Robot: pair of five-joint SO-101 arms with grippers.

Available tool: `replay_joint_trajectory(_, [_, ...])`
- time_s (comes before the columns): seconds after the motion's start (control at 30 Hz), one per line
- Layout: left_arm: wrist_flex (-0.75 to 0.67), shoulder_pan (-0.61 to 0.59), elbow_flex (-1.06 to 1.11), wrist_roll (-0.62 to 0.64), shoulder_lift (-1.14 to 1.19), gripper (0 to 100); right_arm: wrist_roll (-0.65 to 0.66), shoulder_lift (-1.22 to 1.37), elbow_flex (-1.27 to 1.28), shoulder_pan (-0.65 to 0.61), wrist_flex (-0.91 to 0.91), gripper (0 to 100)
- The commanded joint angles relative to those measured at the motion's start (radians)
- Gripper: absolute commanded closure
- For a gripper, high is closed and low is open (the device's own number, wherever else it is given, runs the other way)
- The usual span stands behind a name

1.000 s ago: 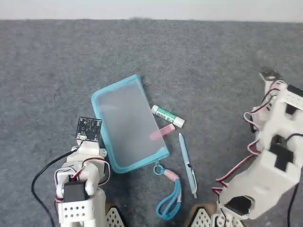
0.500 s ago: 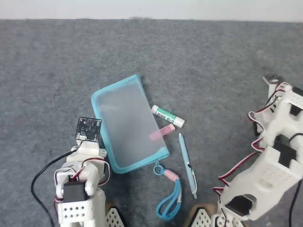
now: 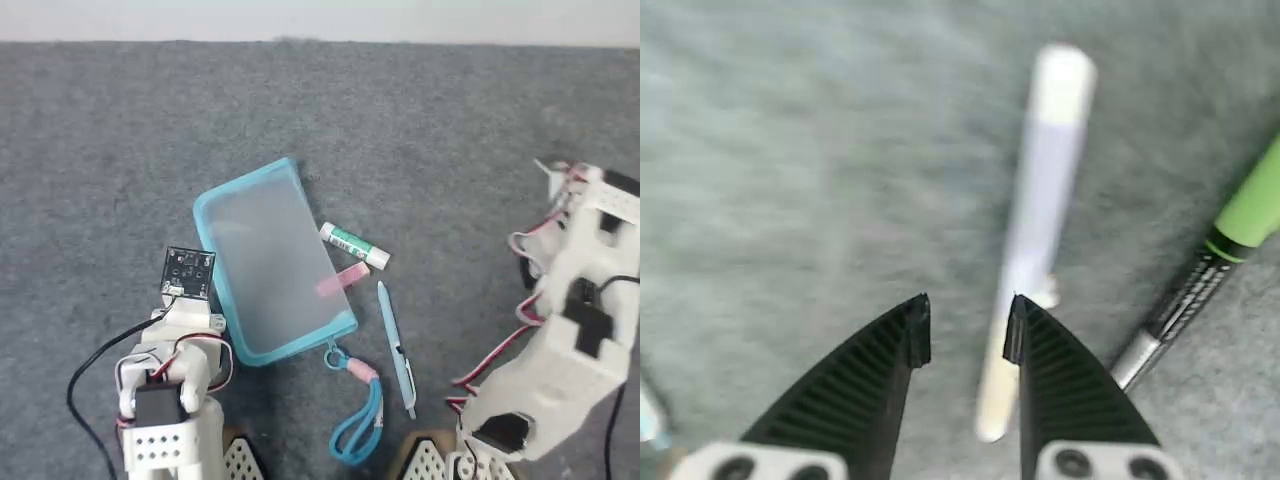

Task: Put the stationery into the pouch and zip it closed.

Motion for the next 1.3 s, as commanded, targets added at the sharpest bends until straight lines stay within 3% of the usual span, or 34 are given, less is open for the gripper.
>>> replay_joint_trajectory(0.0, [0.005,-0.005,-0.010,-0.009,-0.021,99,-0.089,-0.199,0.026,-0.139,0.048,87.3])
replay_joint_trajectory(0.27, [0.005,-0.005,-0.010,-0.009,-0.021,99,-0.256,-0.476,0.428,-0.599,-0.056,87.3])
replay_joint_trajectory(0.47, [0.005,-0.005,-0.010,-0.009,-0.021,99,-0.341,-0.509,0.560,-0.817,-0.148,87.2])
replay_joint_trajectory(0.77, [0.005,-0.005,-0.010,-0.009,-0.021,99,-0.339,-0.503,0.686,-0.947,-0.318,87.0])
replay_joint_trajectory(1.27, [0.005,-0.005,-0.010,-0.009,-0.021,99,-0.339,-0.501,0.856,-0.839,-0.456,87.2])
